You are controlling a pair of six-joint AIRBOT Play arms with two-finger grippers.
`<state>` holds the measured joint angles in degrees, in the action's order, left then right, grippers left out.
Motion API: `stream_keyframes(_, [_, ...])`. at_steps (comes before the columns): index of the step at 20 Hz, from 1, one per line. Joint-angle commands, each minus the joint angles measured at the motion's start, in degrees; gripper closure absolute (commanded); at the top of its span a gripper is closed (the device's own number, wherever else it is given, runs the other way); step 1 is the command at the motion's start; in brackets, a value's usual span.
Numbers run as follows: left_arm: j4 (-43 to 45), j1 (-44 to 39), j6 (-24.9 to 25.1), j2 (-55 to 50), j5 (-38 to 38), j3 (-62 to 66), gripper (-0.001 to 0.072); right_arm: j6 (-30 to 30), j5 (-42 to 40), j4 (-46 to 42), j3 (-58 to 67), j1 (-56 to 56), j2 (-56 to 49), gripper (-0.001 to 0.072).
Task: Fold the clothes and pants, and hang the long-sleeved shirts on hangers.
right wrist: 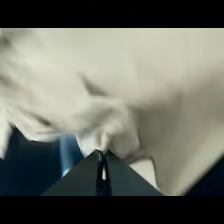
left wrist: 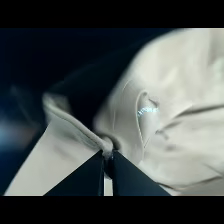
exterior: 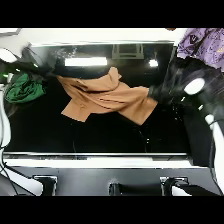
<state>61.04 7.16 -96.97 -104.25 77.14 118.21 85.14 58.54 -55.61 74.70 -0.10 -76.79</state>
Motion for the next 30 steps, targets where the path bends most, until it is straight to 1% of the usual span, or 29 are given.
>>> stream_keyframes(1, [0.0, 3.4, 0.1, 10.0, -1.6, 3.6, 0.0689, 6.6, 7.7, -15.2, 24.7, 0.0, 3.7, 0.0685])
stream_keyframes(3, [0.1, 6.0, 0.9, 18.7, -1.6, 1.9, 0.0688, 9.0, 11.9, -21.7, 36.3, 0.0, 7.9, 0.0685])
stream_keyframes(5, [0.1, 8.9, 1.1, 28.1, -1.5, -0.2, 0.0688, 9.2, 16.0, -24.8, 43.4, 0.0, 13.2, 0.0685])
stream_keyframes(8, [0.5, 13.1, 0.7, 40.7, -1.5, -1.2, 0.0688, 11.1, 19.0, -27.7, 44.6, 0.0, 23.6, 0.0685])
stream_keyframes(10, [4.6, 14.5, -1.5, 47.2, -1.5, -1.2, 0.0689, 13.3, 21.0, -30.4, 44.6, 0.0, 28.8, 0.0685])
stream_keyframes(12, [11.9, 14.6, -3.7, 51.6, -1.6, -1.4, 0.0689, 15.5, 21.6, -33.0, 44.6, 0.0, 31.2, 0.0685])
stream_keyframes(14, [15.7, 14.6, -4.0, 53.4, -2.1, -2.0, 0.0688, 16.3, 22.0, -34.1, 44.5, 0.0, 30.3, 0.0685])
stream_keyframes(16, [14.6, 14.5, -4.0, 52.5, -2.2, -3.8, 0.0689, 16.3, 23.0, -34.7, 43.3, 0.0, 26.5, 0.0684])
stream_keyframes(18, [11.9, 14.5, -4.0, 50.1, -2.2, -7.1, 0.0688, 16.3, 24.3, -34.6, 41.9, 0.0, 20.1, 0.0684])
stream_keyframes(19, [10.3, 14.4, -4.0, 48.3, -2.2, -9.3, 0.0689, 16.3, 25.0, -34.5, 41.1, 0.0, 16.0, 0.0684])
stream_keyframes(22, [10.1, 10.8, -4.0, 41.1, -3.7, -16.6, 0.0689, 16.2, 26.7, -33.2, 40.7, 0.0, 1.6, 0.0684])
stream_keyframes(24, [10.5, 7.1, -4.0, 34.6, -8.3, -21.9, 0.0689, 16.3, 25.0, -29.6, 40.7, 0.0, -8.7, 0.0684])
stream_keyframes(26, [11.1, 3.2, -4.0, 26.7, -14.3, -25.3, 0.0688, 16.3, 20.4, -24.4, 40.7, 0.1, -18.6, 0.0684])
stream_keyframes(30, [11.1, -2.6, -4.0, 10.6, -25.0, -25.7, 0.0689, 16.7, 10.5, -16.3, 40.7, 0.1, -32.6, 0.0683])
